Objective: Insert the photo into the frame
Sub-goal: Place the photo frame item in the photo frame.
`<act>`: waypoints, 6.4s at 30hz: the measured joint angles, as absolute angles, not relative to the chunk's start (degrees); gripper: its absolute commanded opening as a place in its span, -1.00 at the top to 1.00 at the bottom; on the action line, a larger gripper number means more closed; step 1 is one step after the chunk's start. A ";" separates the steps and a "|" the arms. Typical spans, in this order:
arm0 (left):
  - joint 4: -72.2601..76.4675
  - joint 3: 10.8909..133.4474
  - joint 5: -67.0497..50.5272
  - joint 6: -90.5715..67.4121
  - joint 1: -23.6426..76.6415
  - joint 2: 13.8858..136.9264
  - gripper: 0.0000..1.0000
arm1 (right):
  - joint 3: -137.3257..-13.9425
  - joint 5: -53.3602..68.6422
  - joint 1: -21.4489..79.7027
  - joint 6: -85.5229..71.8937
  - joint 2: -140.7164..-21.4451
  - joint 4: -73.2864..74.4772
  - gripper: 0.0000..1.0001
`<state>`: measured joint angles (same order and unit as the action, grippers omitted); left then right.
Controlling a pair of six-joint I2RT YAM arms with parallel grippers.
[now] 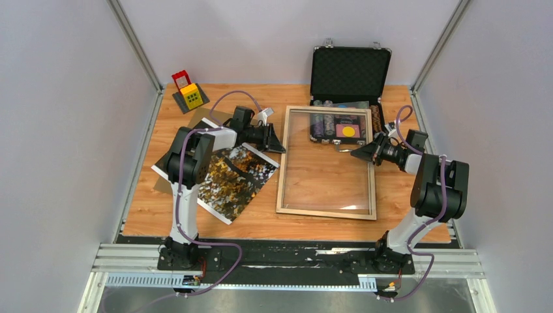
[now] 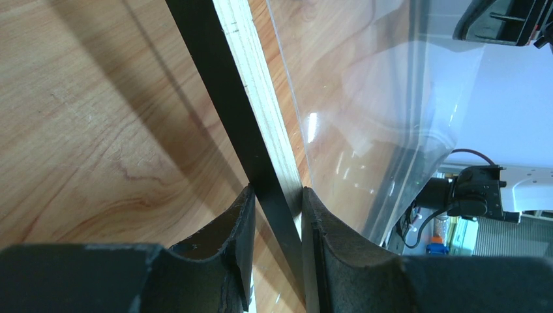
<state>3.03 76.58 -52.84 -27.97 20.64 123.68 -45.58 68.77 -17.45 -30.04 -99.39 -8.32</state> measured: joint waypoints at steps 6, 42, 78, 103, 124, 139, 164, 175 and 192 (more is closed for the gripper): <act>2.85 76.66 -52.84 -27.97 20.64 123.72 1.00 | -46.02 68.86 -17.52 -29.41 -100.40 -7.79 1.00; 2.61 77.01 -52.84 -27.97 20.67 123.90 1.00 | -47.99 70.52 -17.15 -37.43 -102.56 -10.61 1.00; 1.04 78.46 -50.19 -28.21 21.74 124.20 -0.10 | -47.94 74.08 -17.17 -44.16 -102.67 -15.51 1.00; 0.97 78.61 -49.58 -28.69 22.44 124.62 0.51 | -48.07 74.46 -17.39 -44.23 -103.28 -14.98 1.00; 1.45 78.61 -50.89 -28.62 22.37 125.03 0.57 | -48.90 78.08 -17.82 -53.67 -107.74 -22.20 1.00; 1.52 78.61 -51.11 -28.71 22.31 125.08 0.44 | -47.97 74.74 -18.11 -50.15 -108.68 -19.53 1.00; 2.04 78.61 -50.70 -30.28 22.13 125.10 0.56 | -47.94 66.02 -17.21 -38.63 -106.48 -6.66 1.00; 2.55 78.41 -50.04 -31.70 22.11 125.10 0.59 | -48.51 63.31 -16.14 -34.13 -103.46 -2.44 1.00; 2.79 78.37 -49.58 -32.29 22.09 125.10 0.59 | -50.04 62.19 -14.92 -29.67 -101.91 2.59 1.00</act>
<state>2.79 78.37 -49.58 -32.29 22.09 125.10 -50.04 62.19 -14.92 -29.67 -101.91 2.59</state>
